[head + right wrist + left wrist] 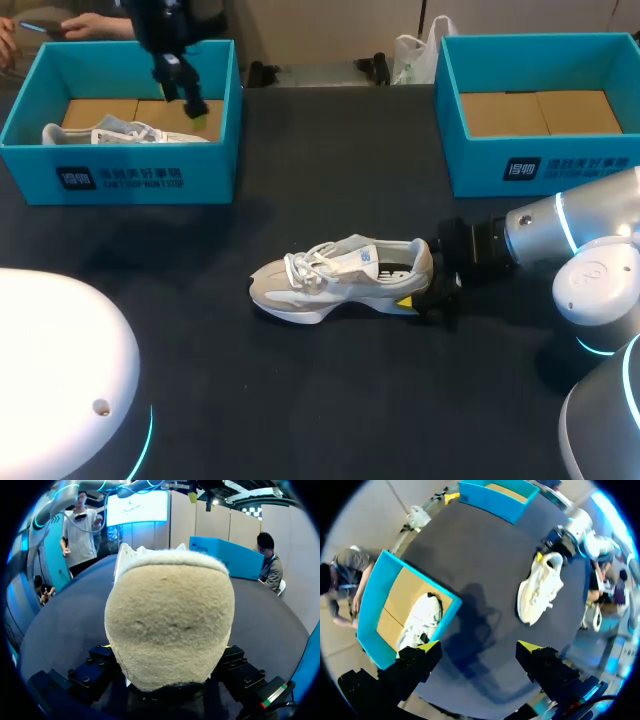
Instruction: Take the shoe out of the shoebox, open the shoe tongue, remove and reinsert the insole, then place the shoe into the shoebox
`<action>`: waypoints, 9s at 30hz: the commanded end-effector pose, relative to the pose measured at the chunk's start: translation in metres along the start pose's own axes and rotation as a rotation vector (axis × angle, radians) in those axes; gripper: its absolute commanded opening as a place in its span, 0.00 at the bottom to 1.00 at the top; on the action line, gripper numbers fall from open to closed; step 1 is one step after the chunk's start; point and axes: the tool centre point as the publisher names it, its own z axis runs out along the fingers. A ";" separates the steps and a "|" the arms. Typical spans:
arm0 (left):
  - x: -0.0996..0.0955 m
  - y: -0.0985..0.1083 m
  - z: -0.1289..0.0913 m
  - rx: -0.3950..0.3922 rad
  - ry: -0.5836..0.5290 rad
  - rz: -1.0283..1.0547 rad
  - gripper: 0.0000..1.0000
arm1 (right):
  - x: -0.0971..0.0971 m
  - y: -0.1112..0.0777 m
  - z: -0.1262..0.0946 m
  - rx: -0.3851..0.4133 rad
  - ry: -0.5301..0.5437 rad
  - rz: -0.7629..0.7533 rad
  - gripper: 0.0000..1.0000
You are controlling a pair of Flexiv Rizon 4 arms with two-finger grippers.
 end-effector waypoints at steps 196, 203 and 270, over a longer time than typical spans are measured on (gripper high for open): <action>0.200 0.005 0.171 -0.133 -0.234 -0.973 0.00 | 0.000 -0.002 0.004 0.005 0.000 0.000 0.00; 0.195 0.016 0.185 -0.127 -0.230 -1.013 0.01 | 0.000 -0.002 0.004 0.005 0.000 0.000 0.00; 0.188 -0.065 0.048 0.036 -0.068 0.293 1.00 | 0.000 -0.002 0.004 0.005 0.000 0.000 0.00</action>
